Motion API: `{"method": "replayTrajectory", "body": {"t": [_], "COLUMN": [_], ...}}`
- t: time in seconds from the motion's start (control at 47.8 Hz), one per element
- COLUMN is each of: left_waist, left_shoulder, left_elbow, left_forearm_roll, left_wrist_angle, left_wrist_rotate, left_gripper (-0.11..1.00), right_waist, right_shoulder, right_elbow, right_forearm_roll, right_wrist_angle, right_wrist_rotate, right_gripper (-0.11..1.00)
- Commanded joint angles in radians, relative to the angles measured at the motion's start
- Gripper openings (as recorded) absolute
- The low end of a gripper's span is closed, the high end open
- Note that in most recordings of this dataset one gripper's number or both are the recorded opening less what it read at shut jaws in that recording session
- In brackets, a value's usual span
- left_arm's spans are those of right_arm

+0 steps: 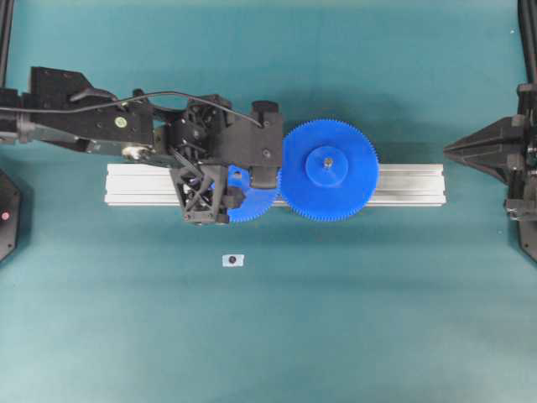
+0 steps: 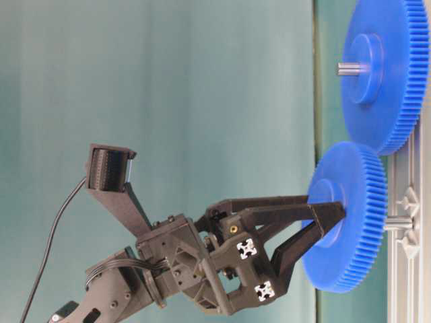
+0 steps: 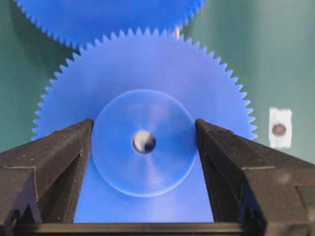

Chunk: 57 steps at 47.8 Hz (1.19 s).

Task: Insert the small gear onto the shaft.
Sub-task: 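Lower the small gear onto the left shaft, meshing with the large gear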

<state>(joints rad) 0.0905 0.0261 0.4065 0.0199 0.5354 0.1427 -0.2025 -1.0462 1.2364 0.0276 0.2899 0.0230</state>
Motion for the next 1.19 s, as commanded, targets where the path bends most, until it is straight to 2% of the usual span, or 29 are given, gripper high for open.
{"method": "replayTrajectory", "body": {"t": [0.0,0.251,0.795,1.172], "left_waist": [0.002,0.002,0.002,-0.015], "left_shoulder": [-0.015,-0.049,-0.043,-0.034], "left_elbow": [-0.011,0.011,-0.006,-0.011], "left_forearm_roll": [0.003,0.003,0.003,0.002], "left_wrist_angle": [-0.002,0.009,0.031,0.003], "left_wrist_rotate": [-0.002,-0.008,-0.006,-0.04], "left_gripper": [0.71,0.71,0.71,0.71], "right_waist": [-0.005,-0.005,-0.005,-0.005], "right_shoulder": [0.005,0.005,0.005,0.005], "right_elbow": [-0.011,-0.011,-0.011,-0.012], "right_forearm_roll": [-0.002,-0.002,-0.002,-0.002], "right_wrist_angle": [-0.008,-0.008,-0.008,-0.009], "right_wrist_rotate": [0.009,0.009,0.009,0.009], "right_gripper": [0.11,0.11,0.11,0.11]}}
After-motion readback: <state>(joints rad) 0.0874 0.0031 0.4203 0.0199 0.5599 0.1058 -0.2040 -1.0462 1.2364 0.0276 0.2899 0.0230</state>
